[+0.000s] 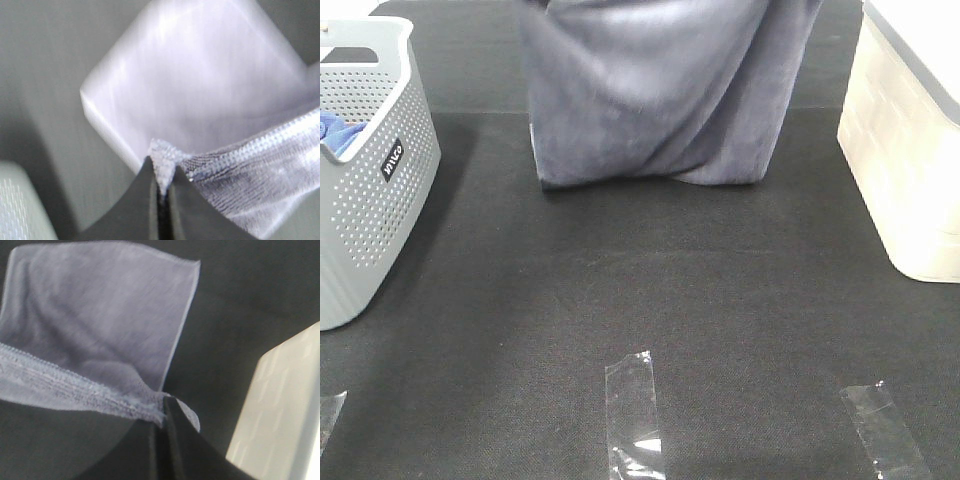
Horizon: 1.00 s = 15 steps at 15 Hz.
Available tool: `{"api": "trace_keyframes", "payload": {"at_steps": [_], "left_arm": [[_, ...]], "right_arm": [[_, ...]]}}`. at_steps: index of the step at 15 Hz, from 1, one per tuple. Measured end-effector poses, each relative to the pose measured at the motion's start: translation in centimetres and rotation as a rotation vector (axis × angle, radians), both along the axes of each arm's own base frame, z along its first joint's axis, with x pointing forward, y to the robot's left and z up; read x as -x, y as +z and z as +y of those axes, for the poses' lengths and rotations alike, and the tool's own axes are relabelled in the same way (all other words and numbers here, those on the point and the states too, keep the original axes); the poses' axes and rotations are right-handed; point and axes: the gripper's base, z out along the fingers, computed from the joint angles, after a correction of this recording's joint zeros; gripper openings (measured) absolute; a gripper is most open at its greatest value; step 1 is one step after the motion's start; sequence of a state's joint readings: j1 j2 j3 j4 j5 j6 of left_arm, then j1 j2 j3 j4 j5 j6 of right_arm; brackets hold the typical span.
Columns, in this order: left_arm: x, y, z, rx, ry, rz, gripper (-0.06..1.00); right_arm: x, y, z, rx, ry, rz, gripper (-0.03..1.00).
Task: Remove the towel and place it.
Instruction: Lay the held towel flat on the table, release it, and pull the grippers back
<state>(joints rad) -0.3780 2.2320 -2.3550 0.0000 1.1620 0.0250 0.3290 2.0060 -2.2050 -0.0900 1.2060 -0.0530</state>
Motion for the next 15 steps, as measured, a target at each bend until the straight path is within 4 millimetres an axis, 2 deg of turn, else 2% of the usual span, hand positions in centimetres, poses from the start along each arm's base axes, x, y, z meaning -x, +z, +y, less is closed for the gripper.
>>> {"api": "trace_keyframes", "payload": {"at_steps": [2, 5, 7, 9, 11, 13, 15], "left_arm": [[0.6, -0.3, 0.1, 0.011, 0.017, 0.049, 0.00], [3.4, -1.6, -1.3, -0.010, -0.021, 0.152, 0.00], [6.1, -3.3, -2.4, -0.054, -0.064, 0.247, 0.00], [8.9, -4.3, -2.6, -0.072, -0.076, 0.325, 0.00], [13.1, -5.3, -3.1, -0.086, -0.098, 0.408, 0.00], [16.2, -6.2, -3.8, -0.106, -0.122, 0.459, 0.00], [19.1, -7.1, -4.4, -0.133, -0.145, 0.500, 0.00]], "right_arm": [[1.1, -1.2, -0.3, 0.001, 0.004, 0.074, 0.00], [4.0, -3.1, -1.3, 0.037, 0.001, 0.182, 0.00], [6.5, -4.3, -1.9, 0.033, 0.003, 0.262, 0.00], [9.6, -6.0, -2.6, 0.026, 0.005, 0.356, 0.00], [12.6, -7.9, -3.3, 0.021, 0.004, 0.446, 0.00], [16.2, -9.5, -4.1, 0.008, 0.000, 0.527, 0.00], [18.8, -10.1, -4.7, -0.024, -0.002, 0.564, 0.00]]}}
